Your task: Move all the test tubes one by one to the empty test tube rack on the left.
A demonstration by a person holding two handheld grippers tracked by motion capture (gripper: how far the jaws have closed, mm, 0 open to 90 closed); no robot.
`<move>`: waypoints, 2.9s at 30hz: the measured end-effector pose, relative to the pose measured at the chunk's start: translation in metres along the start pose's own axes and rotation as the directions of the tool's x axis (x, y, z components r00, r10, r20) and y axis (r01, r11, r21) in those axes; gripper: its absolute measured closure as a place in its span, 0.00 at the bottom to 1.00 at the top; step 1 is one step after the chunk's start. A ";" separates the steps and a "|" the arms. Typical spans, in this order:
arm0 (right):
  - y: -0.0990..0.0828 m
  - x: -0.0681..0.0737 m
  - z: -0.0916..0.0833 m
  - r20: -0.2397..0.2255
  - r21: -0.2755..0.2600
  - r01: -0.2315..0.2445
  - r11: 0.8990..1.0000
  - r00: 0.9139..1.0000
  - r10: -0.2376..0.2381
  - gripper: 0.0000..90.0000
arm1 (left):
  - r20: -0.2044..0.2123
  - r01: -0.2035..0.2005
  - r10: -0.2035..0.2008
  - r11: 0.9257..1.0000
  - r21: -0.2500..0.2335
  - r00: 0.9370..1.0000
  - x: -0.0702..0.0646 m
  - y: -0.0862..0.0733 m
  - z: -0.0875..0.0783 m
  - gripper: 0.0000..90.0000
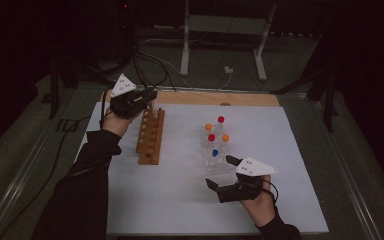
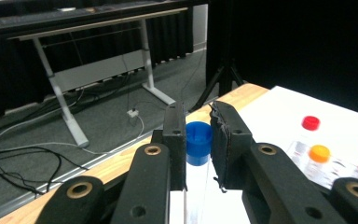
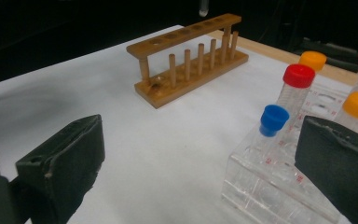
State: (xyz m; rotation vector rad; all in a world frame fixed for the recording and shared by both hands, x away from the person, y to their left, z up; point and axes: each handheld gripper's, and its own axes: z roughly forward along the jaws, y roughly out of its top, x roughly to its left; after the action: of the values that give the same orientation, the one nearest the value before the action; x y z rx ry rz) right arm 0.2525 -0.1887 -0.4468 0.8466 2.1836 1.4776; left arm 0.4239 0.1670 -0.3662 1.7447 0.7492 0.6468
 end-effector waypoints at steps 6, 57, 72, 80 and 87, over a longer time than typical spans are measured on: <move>0.000 -0.001 0.001 -0.002 -0.006 0.024 1.000 1.000 -0.024 0.04 | -0.044 0.028 -0.028 1.000 -0.005 0.999 0.020 0.003 0.012 0.87; 0.001 -0.001 -0.007 -0.068 -0.039 0.026 0.999 0.997 -0.028 0.08 | -0.142 0.123 -0.108 0.987 0.106 0.984 0.052 -0.079 0.066 0.86; -0.001 -0.012 -0.003 0.007 0.010 -0.033 0.999 0.999 0.033 0.17 | -0.040 0.169 -0.166 0.982 0.084 0.985 0.038 -0.053 0.018 0.15; -0.004 -0.017 0.002 0.070 0.068 -0.072 0.995 0.995 0.068 0.37 | 0.085 0.151 -0.156 0.986 0.072 0.984 0.008 -0.052 -0.025 0.01; -0.006 -0.024 0.013 0.095 0.102 -0.101 0.990 0.991 0.091 0.58 | 0.162 0.128 -0.134 0.991 0.048 0.978 -0.022 -0.063 -0.051 0.01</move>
State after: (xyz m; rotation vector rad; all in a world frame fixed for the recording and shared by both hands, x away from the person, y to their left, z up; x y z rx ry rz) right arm 0.2766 -0.1968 -0.4579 1.0472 2.1989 1.3478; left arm 0.3612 0.1958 -0.4137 1.7430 0.7569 0.3957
